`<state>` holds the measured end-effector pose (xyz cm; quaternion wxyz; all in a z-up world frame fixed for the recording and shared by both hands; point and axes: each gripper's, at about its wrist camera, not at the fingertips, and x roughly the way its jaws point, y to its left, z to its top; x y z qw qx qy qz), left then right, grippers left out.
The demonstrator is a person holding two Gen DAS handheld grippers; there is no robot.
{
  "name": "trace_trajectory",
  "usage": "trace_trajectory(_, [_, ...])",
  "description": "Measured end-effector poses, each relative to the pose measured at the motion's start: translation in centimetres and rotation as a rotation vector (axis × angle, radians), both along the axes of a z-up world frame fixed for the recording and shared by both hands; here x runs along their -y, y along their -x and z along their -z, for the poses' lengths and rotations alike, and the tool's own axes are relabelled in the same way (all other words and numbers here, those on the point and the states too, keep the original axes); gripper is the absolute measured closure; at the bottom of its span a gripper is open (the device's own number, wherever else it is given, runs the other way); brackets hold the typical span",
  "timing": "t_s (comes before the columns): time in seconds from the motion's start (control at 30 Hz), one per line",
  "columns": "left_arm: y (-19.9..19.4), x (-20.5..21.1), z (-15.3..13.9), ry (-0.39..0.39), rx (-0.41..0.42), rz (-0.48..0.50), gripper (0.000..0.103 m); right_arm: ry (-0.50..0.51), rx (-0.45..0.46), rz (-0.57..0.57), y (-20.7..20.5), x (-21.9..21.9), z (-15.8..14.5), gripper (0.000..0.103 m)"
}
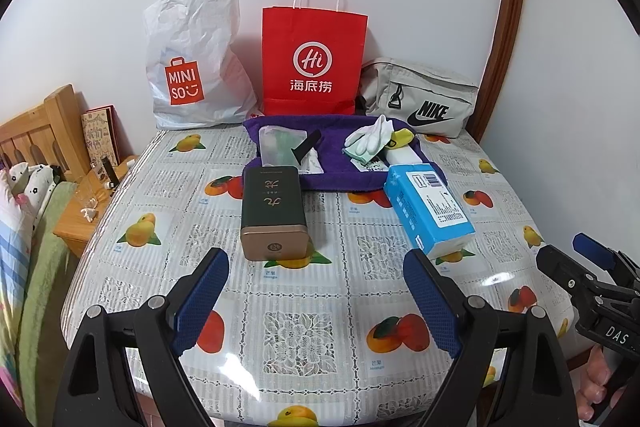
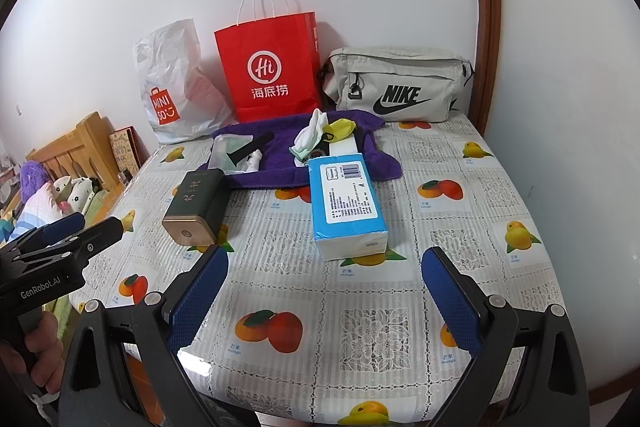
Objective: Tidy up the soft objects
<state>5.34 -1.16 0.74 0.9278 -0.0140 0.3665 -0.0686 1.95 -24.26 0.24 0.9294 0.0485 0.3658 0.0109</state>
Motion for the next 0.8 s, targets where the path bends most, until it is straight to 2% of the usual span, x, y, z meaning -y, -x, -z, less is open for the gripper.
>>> trace_trajectory(0.8, [-0.28,-0.01,0.05,-0.004,-0.001,0.005,0.014,0.004,0.005,-0.002,0.17,0.33,0.06,0.006])
